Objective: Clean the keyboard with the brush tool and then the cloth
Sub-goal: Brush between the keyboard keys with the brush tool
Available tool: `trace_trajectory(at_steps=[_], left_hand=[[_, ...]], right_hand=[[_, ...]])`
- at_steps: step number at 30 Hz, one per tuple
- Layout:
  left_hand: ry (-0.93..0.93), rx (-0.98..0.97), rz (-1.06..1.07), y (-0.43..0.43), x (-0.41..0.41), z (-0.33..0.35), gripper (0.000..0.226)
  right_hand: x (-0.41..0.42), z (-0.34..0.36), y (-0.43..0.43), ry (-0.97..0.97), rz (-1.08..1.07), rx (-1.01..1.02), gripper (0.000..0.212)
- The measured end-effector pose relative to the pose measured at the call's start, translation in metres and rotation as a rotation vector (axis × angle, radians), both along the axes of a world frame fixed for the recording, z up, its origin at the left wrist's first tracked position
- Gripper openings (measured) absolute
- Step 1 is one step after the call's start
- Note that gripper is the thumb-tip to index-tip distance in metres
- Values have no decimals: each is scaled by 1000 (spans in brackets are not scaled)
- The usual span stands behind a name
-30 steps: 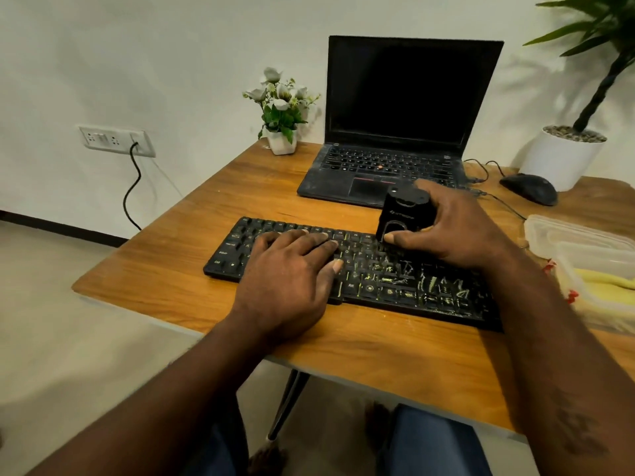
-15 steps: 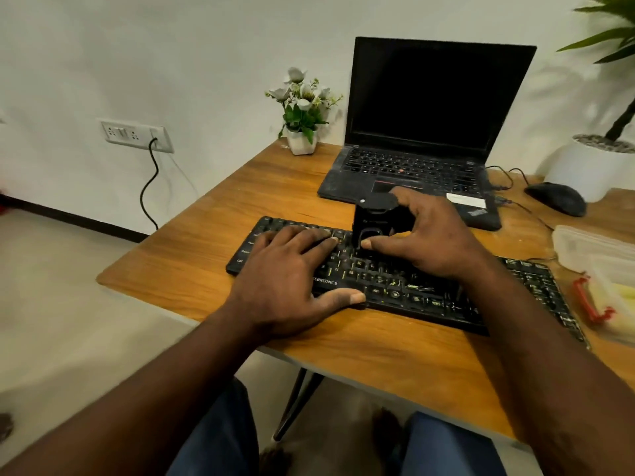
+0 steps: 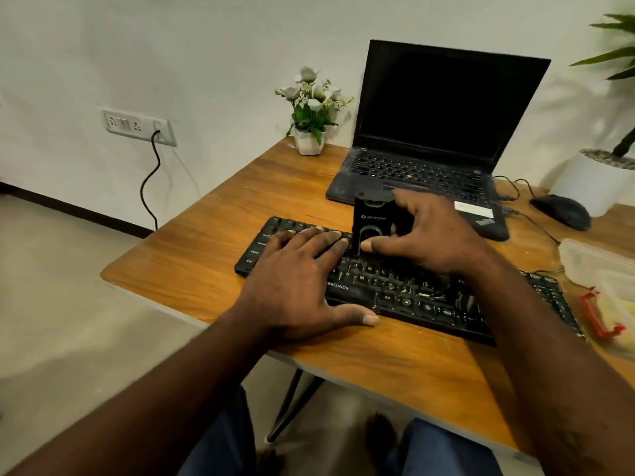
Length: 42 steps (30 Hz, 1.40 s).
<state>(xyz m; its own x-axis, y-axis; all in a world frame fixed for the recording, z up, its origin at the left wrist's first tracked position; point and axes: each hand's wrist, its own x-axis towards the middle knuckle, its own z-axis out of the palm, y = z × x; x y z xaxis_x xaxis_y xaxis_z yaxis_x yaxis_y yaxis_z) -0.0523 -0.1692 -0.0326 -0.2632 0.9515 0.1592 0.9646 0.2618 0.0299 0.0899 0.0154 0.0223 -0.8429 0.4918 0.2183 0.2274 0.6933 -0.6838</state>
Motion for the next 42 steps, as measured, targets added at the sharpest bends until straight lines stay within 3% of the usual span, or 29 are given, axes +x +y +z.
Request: trace_trajectory(at_steps=[2,7,11,15,19,23,27,31,35,39,42], left_hand=[[2,-6,2,0,-3,0,125],[5,14,-3,2,-5,-2,125],[-2,26,3,2,-5,-2,124],[-17,43,3,2,-5,-4,124],[-4,84,-64,3,-5,-3,117],[46,107,-120,9,-5,-3,109],[33,78,-110,17,-4,-7,103],[38,100,-101,24,-2,-6,102],[37,106,-91,32,-1,-7,101],[49,114,-82,37,-2,-8,101],[46,122,-84,39,-2,-8,101]], right_hand=[[4,-2,-3,0,50,-80,46],[23,-1,11,50,-182,43,57],[34,-3,3,22,17,-133,53],[40,-5,8,50,-197,86,54],[44,-7,-4,53,-34,-40,52],[37,-9,-5,95,-199,179,53],[37,-10,-11,93,-51,-32,54],[33,-11,-11,105,-174,123,56],[39,-11,-8,88,-110,20,54],[35,-13,-8,121,-219,134,57],[37,-13,-7,104,-160,77,57]])
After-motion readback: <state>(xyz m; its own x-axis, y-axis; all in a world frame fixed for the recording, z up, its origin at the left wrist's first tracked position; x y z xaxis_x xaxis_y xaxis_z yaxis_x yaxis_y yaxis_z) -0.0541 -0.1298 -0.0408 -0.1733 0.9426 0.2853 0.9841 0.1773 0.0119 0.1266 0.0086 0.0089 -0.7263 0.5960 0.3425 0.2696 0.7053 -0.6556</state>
